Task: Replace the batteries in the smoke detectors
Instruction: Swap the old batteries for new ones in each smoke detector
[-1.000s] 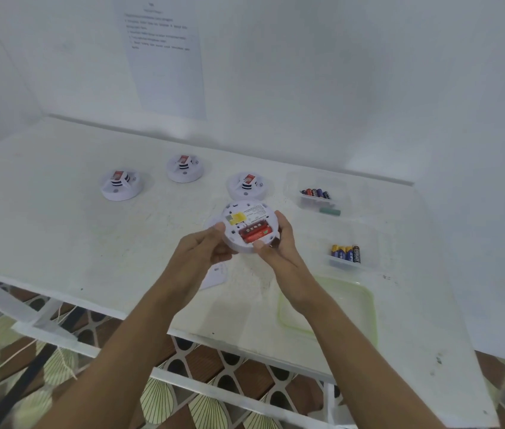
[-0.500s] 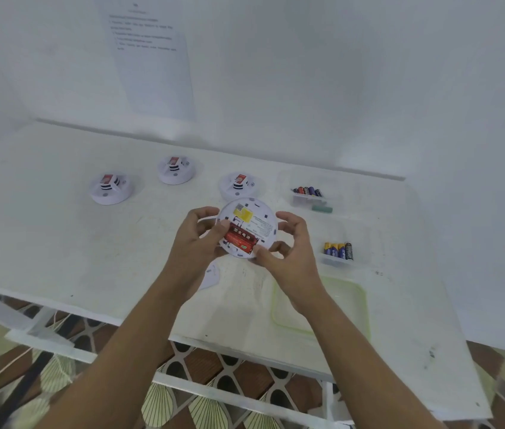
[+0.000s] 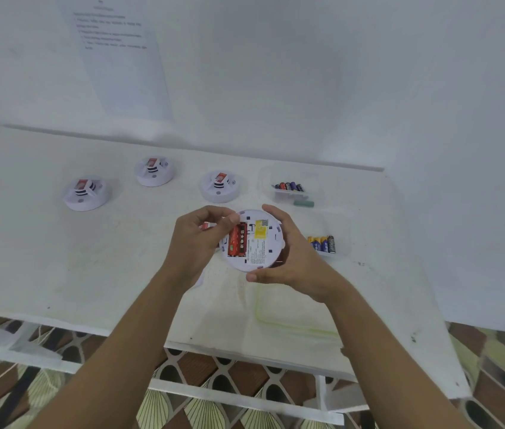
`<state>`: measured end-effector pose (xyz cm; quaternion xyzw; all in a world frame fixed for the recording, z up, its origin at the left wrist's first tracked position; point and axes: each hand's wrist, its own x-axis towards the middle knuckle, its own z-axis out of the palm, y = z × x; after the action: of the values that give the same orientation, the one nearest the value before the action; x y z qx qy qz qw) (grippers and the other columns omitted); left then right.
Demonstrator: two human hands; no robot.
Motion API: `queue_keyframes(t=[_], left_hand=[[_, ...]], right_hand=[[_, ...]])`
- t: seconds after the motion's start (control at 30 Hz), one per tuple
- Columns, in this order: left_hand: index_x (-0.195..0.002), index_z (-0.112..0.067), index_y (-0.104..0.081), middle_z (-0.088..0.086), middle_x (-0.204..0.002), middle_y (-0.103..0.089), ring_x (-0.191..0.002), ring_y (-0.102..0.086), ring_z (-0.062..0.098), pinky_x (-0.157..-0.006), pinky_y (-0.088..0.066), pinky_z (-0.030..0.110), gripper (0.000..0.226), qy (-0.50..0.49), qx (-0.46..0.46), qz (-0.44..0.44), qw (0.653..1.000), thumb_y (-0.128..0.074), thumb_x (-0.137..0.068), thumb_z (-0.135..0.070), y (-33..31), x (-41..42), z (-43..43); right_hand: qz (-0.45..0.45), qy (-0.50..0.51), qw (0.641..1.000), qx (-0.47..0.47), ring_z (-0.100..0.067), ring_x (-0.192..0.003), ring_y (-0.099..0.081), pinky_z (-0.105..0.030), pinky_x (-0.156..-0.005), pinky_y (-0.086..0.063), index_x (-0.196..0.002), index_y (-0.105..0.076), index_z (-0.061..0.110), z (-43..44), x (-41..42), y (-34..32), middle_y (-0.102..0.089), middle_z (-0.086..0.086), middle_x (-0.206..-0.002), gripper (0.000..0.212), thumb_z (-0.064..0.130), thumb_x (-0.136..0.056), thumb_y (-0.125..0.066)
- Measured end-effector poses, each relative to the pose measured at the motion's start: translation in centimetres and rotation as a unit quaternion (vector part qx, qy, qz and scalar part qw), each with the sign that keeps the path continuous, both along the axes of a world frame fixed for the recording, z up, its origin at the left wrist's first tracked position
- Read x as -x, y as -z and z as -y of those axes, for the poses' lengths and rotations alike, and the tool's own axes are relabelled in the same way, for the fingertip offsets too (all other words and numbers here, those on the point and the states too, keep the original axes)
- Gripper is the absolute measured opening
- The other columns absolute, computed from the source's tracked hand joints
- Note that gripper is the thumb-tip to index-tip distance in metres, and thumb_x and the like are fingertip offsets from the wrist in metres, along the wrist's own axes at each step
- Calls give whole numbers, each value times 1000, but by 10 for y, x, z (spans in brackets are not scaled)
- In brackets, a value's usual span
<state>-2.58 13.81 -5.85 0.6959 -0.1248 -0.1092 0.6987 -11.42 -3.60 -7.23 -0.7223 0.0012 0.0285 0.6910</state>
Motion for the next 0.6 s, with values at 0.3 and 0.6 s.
queue_keyframes(t=[0.3,0.6], left_hand=[[-95,-12,-77,5,-92,-76,-87,-72,26,-83,-59,49,20,47,-37,24,998,-69,-89,-30,-2,1,18],[-96,-19,-67,0,-102,-69,-90,-69,19,-69,-60,32,15,106,-95,78,987,-55,-99,-10,2,5,25]], right_hand=[[18,11,997,73,-9,-128,-55,-37,-100,-56,-152,-30,32,16,6,2,-53,8,-140,109,1,-67,-91],[35,27,995,86,-13,-125,-57,-37,-96,-57,-147,-36,26,34,12,5,-56,5,-135,100,-4,-68,-90]])
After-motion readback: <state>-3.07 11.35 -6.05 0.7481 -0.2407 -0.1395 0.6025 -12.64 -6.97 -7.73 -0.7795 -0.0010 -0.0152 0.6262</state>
